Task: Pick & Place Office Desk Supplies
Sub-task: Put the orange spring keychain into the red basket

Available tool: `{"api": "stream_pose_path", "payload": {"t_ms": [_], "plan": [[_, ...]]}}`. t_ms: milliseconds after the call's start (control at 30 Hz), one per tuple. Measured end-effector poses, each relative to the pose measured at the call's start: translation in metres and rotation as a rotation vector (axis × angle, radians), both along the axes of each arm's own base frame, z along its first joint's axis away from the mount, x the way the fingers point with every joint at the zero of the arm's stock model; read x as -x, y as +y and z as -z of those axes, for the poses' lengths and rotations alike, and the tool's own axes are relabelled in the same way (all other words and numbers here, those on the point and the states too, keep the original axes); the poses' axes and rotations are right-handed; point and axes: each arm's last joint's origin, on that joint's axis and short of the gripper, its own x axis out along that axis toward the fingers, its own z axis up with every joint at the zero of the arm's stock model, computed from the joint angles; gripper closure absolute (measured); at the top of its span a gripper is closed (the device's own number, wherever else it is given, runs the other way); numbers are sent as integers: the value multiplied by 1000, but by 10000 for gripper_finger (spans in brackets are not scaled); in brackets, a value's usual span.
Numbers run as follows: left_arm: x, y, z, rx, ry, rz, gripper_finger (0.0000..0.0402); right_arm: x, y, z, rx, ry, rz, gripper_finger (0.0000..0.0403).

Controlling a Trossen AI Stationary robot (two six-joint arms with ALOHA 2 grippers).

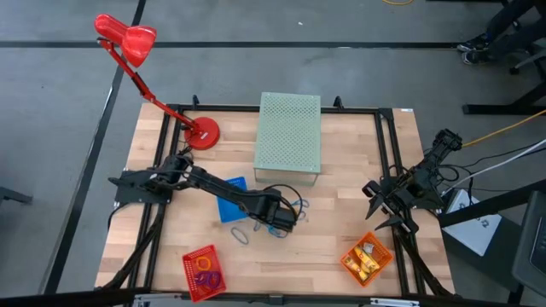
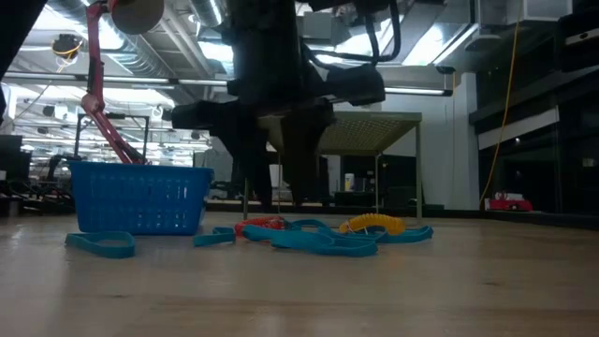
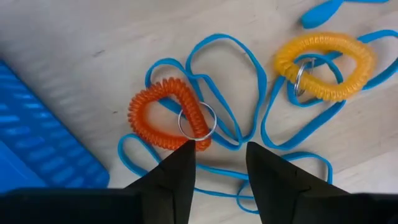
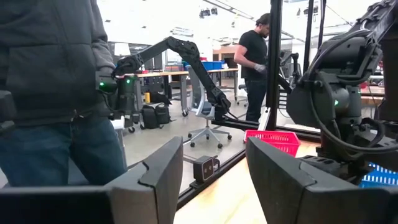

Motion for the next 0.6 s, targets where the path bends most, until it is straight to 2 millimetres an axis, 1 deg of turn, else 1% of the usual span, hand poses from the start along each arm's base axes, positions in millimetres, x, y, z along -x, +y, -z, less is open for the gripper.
{"api": "stream_pose_path", "payload": {"t_ms": [300,600], "plan": [[2,0,6,-3,50,31,259,0,0,1,11,0,2,225],[-1,8,9,-30,60,54,259,0,0,1,24,-7,7,225]]}}
